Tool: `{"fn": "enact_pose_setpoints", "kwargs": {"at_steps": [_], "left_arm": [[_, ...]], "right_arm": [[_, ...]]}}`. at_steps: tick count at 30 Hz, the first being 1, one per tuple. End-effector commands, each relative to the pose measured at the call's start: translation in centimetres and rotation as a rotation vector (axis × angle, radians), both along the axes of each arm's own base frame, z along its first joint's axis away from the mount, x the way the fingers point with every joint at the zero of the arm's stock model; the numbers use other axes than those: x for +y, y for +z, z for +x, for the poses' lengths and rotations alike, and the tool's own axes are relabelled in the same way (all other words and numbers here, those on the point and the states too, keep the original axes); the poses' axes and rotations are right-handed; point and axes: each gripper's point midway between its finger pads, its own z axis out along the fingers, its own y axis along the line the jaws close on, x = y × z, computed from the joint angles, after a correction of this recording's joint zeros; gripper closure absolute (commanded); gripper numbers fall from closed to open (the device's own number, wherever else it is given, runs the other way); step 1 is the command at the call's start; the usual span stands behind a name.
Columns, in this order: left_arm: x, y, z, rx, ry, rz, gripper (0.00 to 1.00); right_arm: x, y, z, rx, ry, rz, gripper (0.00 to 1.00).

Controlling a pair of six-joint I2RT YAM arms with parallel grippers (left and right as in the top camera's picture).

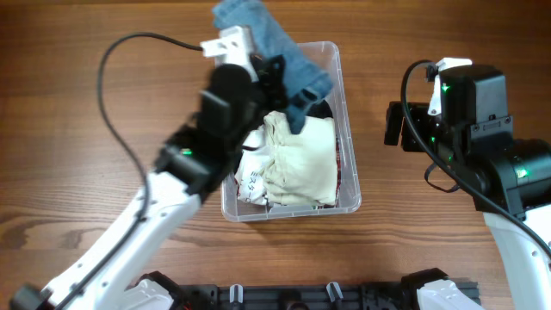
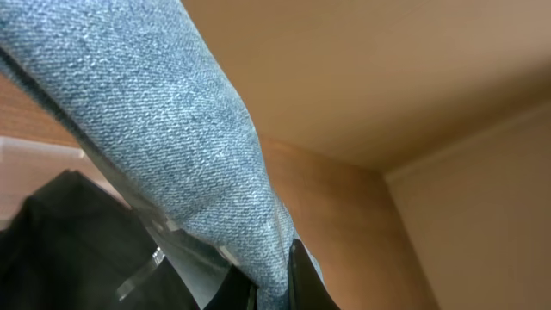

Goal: Pack container
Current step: 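Place the blue jeans on top in the container's far end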

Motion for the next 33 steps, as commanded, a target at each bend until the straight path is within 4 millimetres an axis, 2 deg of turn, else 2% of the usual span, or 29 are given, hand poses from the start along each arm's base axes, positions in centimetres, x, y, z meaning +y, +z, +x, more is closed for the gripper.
{"fn": "enact_pose_setpoints", "kwargs": {"at_steps": [1, 4, 8, 14, 16, 22, 26, 27, 28, 30, 31, 33], "left_arm": [[0.8, 1.1, 1.6, -0.063, 0.273, -0.082, 0.96], [1.3, -1.1, 2.8, -0.029, 0.39, -0.103, 0.96], [2.3, -2.9, 3.6, -0.008, 0.498, -0.125, 0.96], [1.5, -6.0, 4.4, 0.072, 0.552, -0.235, 0.96], [0.6, -7.0, 4.5, 0.105, 0.554, -0.291, 0.96], [-2.7, -11.0, 5.2, 0.18, 0.464, -0.272, 0.96], [-4.0, -11.3, 4.2, 0.198, 0.429, -0.257, 0.96], [-4.5, -10.9, 3.8, 0.194, 0.414, -0.262, 0.91], [-4.8, -10.3, 3.4, 0.184, 0.397, -0.261, 0.69], [-5.1, -7.8, 2.9, 0.115, 0.343, -0.217, 0.0], [-5.0, -6.7, 2.6, 0.096, 0.331, -0.216, 0.0], [-3.7, -2.1, 1.6, 0.009, 0.327, -0.234, 0.0]], "right_arm": [[-0.5, 0.1, -0.2, 0.007, 0.011, -0.041, 0.0], [-0.2, -0.1, -0.4, 0.02, 0.025, -0.028, 0.0], [0.0, -0.2, -0.5, 0.025, 0.036, -0.017, 0.0], [0.2, -0.2, -0.5, 0.027, 0.041, -0.01, 0.0], [0.2, -0.2, -0.5, 0.027, 0.041, -0.01, 0.0], [0.2, -0.2, -0.5, 0.028, 0.041, -0.01, 0.0], [0.2, -0.2, -0.5, 0.027, 0.04, -0.01, 0.0], [0.2, -0.2, -0.5, 0.027, 0.041, -0.011, 0.0], [0.2, -0.2, -0.5, 0.027, 0.041, -0.011, 0.0], [0.2, -0.2, -0.5, 0.028, 0.041, -0.011, 0.0], [0.2, -0.2, -0.5, 0.028, 0.041, -0.011, 0.0], [0.2, -0.2, -0.5, 0.028, 0.041, -0.011, 0.0]]}}
